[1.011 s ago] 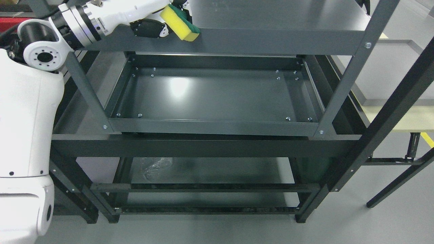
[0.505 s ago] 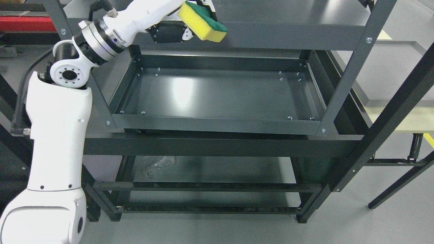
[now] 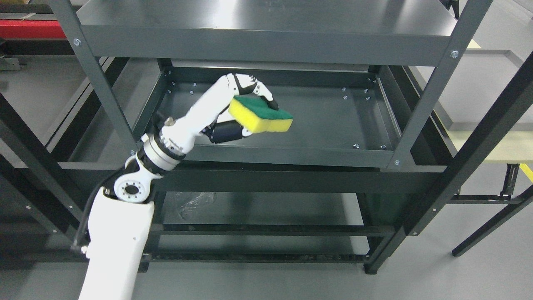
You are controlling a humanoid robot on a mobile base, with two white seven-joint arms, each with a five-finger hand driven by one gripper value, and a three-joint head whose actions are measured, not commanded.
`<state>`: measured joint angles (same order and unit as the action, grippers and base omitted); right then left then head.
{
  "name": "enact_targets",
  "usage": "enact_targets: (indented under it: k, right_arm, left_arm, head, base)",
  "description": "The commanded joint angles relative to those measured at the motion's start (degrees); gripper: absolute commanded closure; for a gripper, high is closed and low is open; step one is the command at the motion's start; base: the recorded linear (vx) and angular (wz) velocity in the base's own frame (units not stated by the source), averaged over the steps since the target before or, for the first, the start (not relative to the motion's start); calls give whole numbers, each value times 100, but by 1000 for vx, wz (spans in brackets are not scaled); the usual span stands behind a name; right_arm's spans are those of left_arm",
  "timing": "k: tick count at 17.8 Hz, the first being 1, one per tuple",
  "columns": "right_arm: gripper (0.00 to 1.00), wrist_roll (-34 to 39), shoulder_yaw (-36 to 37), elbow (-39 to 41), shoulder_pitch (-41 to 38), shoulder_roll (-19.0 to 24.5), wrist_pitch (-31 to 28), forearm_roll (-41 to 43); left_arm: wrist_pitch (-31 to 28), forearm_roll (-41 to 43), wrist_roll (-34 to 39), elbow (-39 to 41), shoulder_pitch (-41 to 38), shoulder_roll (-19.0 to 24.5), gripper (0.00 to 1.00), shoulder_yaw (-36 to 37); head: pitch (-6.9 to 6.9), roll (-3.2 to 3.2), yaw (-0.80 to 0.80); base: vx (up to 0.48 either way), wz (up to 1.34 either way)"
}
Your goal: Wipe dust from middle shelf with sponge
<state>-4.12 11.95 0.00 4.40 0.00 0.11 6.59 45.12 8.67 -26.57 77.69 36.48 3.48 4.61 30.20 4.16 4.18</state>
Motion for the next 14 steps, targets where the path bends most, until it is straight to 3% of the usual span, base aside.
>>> enact_targets:
  k: [1, 4, 6, 10, 14]
  right_arm:
    - [0, -1, 0, 100, 0, -100, -415, 0]
    - [0, -1, 0, 100, 0, -100, -415, 0]
    - [0, -1, 0, 100, 0, -100, -415, 0]
    - [0, -1, 0, 100, 0, -100, -415, 0]
    - [0, -1, 0, 100, 0, -100, -415, 0]
  left_arm:
    - [-221, -1050, 1186, 431, -1494, -248, 100, 321]
    - [-1230, -1095, 2057, 527, -1810, -248, 100, 286]
    - [-1916, -1104, 2252, 676, -1968, -248, 100, 164]
    - [-3595, -1375, 3253, 1519, -2022, -248, 100, 163]
    - [-4115, -1535, 3307, 2109, -2013, -248, 100, 321]
  head:
    - [0, 0, 0]
    - [0, 0, 0]
    - [0, 0, 0]
    - [0, 0, 0]
    - [0, 0, 0]
  base:
    - [0, 0]
    - [0, 0]
    - [0, 0]
    - [0, 0]
    - [-5, 7]
